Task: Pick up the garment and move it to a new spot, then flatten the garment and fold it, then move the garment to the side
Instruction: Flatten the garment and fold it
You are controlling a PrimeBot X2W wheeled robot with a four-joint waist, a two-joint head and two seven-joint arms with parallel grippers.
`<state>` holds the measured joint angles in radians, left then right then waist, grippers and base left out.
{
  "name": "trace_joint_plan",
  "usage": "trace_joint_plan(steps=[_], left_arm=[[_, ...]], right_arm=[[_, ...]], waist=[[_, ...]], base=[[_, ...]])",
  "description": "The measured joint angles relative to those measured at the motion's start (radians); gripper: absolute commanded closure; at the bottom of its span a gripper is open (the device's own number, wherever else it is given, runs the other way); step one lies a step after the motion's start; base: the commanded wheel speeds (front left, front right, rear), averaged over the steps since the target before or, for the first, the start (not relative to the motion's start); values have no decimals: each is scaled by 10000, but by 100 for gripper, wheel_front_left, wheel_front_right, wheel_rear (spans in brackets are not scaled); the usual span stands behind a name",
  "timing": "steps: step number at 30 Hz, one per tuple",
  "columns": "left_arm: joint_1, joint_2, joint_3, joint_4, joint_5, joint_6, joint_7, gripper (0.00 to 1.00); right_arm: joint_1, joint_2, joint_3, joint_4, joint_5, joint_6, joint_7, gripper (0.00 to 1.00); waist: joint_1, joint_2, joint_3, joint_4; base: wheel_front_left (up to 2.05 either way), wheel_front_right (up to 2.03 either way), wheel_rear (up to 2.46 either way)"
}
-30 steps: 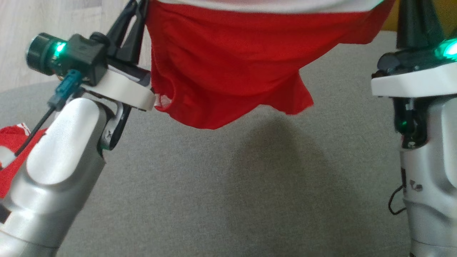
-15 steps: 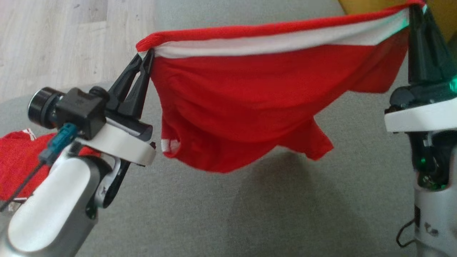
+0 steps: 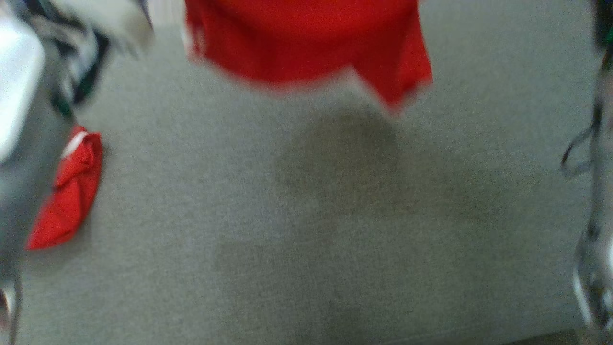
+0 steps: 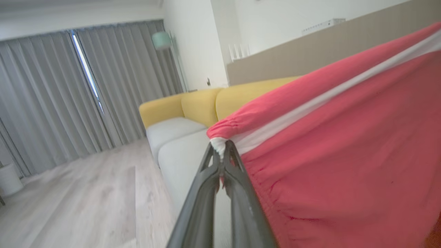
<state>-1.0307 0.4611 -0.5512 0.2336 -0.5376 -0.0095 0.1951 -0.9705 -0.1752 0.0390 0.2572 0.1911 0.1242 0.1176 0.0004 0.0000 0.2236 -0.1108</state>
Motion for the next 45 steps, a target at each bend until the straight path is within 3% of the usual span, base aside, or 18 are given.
trace_joint_plan(steps=[2,8,14,21,25,27,34,38,45], left_arm=[[-1352,-228,94,894,345,-153,-619,100],[-3029,-930,295,2755,652,-453,-2266,100],[-1871,-1632,-433,4746,652,-909,-3419,100],[-207,-1841,-1755,5800,861,-1156,-3998,100],[629,-1831,-2428,5891,1011,-1229,-4186,100],[1132,-1781,-2909,5856,1216,-1229,-4270,100],[2154,-1720,-3264,5683,1266,-1204,-4357,100],[2831,-1693,-3323,5515,1258,-1072,-4433,100],[4010,-1653,-3486,4878,1189,-677,-4443,100]], right_arm=[[-1318,-77,27,938,-439,0,-759,100],[-2846,-44,-163,2999,-1103,2,-2167,100],[-1927,-134,606,5521,-1427,2,-2686,100],[-842,-617,2608,7300,-755,2,-2426,100],[-514,-1032,4038,7413,341,2,-2019,100],[-227,-1547,5147,7193,1175,2,-1592,100],[609,-2798,7338,6088,3434,2,-234,100],[1151,-3490,8335,5246,4750,2,642,100],[2039,-4539,9212,4088,6383,2,1616,100]], waist=[[1,0,507,-29],[1,0,1546,-64],[-1,-1,2036,156],[-5,0,1860,445],[-5,0,1527,559],[-6,0,1234,633],[-6,0,433,705],[-6,1,-103,669],[-6,1,-959,581]], base=[[0,0,0],[0,0,0],[0,0,0],[0,0,0],[0,0,0],[0,0,0],[0,0,0],[0,0,0],[0,0,0]])
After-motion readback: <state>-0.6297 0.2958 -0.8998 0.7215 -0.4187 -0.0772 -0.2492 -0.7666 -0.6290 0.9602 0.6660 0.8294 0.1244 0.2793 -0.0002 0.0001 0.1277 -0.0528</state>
